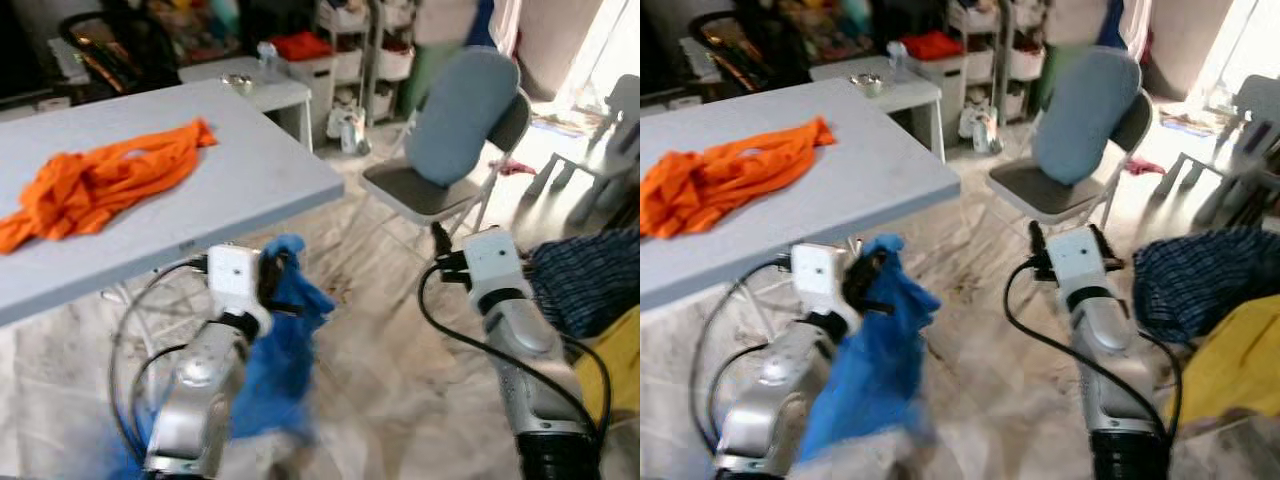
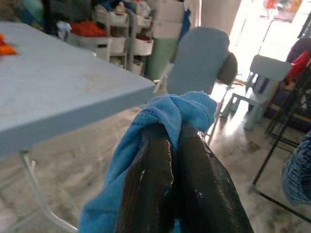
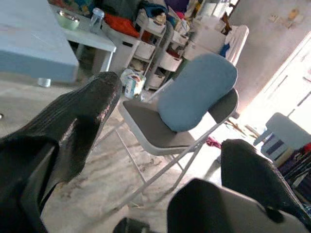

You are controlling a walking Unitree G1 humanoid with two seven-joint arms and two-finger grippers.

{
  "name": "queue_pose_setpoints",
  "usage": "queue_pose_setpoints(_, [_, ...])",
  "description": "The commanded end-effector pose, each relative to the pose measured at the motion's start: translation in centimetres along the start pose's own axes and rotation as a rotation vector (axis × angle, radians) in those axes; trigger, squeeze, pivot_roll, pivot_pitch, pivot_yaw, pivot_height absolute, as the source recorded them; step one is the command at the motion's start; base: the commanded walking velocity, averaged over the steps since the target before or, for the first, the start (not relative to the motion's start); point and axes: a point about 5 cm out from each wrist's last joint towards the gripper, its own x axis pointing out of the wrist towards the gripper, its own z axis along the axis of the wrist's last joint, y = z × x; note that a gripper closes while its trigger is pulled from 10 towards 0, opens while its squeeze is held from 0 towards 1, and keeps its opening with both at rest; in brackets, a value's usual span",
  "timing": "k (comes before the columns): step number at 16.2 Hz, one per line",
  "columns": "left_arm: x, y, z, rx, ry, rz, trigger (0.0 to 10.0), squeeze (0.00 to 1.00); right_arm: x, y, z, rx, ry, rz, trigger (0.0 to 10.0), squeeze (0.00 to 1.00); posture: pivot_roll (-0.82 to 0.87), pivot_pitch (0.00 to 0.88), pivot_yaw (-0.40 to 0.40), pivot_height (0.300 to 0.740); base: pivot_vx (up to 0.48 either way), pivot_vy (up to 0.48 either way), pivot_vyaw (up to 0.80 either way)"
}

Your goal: Hang hanger

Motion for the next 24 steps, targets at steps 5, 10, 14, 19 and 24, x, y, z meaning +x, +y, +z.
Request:
queue_pose_setpoints(5, [0.2, 0.1, 0.6, -0.003, 0.002, -0.021, 10.0, 0.0, 0.2, 0.0, 0.1, -0.017, -0.001, 0.012, 10.0, 0.0, -0.09, 0.0, -0.011, 0.74, 0.0, 0.0, 0.0])
queue_pose_setpoints(10, [0.3, 0.4, 0.5, -0.032, 0.017, 0.005, 10.0, 0.0, 0.7, 0.3, 0.4, -0.027, -0.007, 0.021, 10.0, 0.0, -0.09, 0.0, -0.016, 0.74, 0.0, 0.0, -0.53])
queue_pose_setpoints(14, [0.2, 0.5, 0.4, -0.043, 0.023, 0.015, 10.0, 0.0, 0.6, 0.4, 0.3, -0.027, -0.004, 0.021, 10.0, 0.0, -0.09, 0.0, -0.015, 0.74, 0.0, 0.279, -0.8])
queue_pose_setpoints(19, [0.4, 0.8, 0.3, -0.055, 0.03, 0.028, 10.0, 0.0, 0.8, 0.4, 0.5, -0.022, -0.005, 0.023, 10.0, 0.0, -0.09, 0.0, -0.017, 0.74, 0.0, 0.28, -0.8])
queue_pose_setpoints(24, [0.2, 0.8, 0.0, -0.057, 0.041, 0.025, 10.0, 0.0, 0.9, 0.5, 0.5, -0.018, -0.006, 0.027, 10.0, 0.0, -0.09, 0.0, -0.018, 0.74, 0.0, 0.293, -0.8])
